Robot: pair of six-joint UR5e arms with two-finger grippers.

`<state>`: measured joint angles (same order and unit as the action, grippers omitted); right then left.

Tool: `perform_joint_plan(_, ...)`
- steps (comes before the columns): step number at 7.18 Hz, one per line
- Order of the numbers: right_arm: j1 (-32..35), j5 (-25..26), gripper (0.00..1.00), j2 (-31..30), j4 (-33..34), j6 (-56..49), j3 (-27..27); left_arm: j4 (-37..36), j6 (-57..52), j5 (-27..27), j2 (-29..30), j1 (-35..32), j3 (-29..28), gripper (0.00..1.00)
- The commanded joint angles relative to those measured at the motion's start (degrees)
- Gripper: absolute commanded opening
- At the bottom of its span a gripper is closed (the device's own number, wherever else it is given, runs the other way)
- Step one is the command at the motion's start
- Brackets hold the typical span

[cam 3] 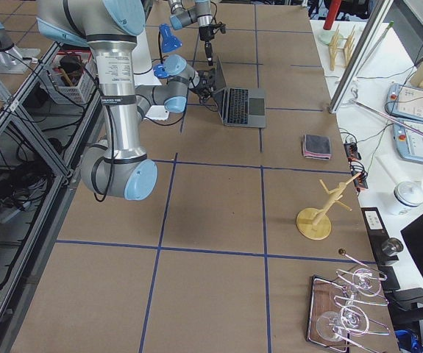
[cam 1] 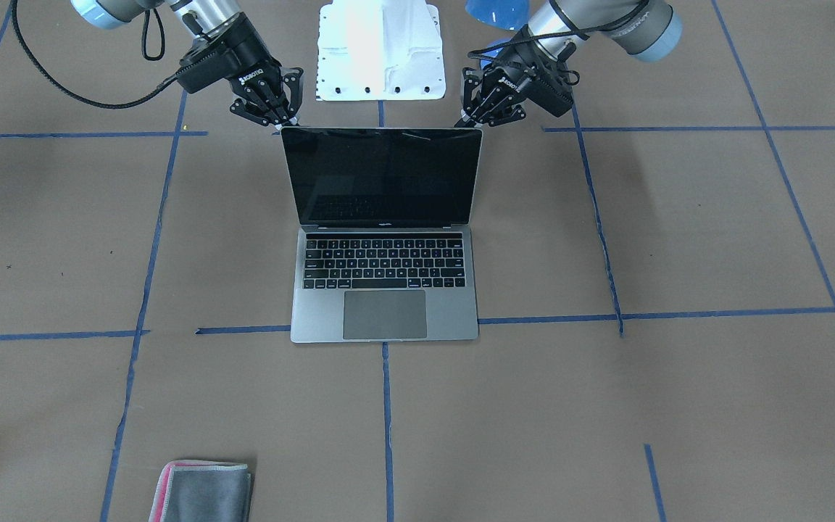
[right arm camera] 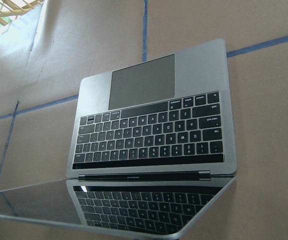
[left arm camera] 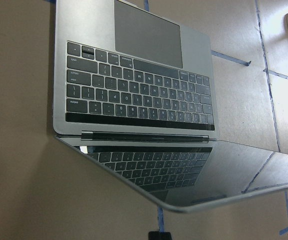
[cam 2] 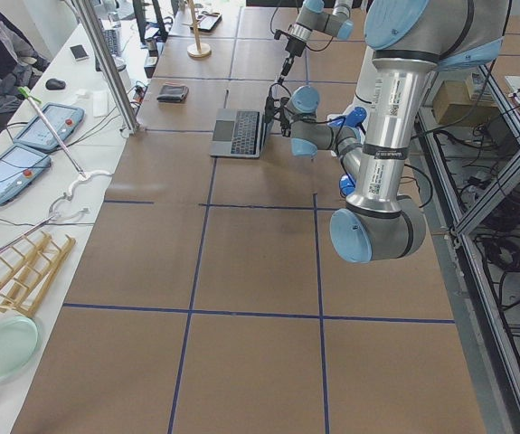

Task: Close laptop

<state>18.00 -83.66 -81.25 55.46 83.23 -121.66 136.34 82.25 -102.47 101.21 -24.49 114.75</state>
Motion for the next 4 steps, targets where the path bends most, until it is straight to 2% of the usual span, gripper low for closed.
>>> perform_joint_plan(1,0.8,-0.1,0.05,0.0,0.0,0.0,0.0,0.1,0.0,0.0,0.2,-1.0,0.0,0.0)
perform_joint_plan(4,1.4,-0.1,0.05,0.0,0.0,0.0,0.0,-0.1,0.0,0.0,1.1,-3.4,-0.5,0.0)
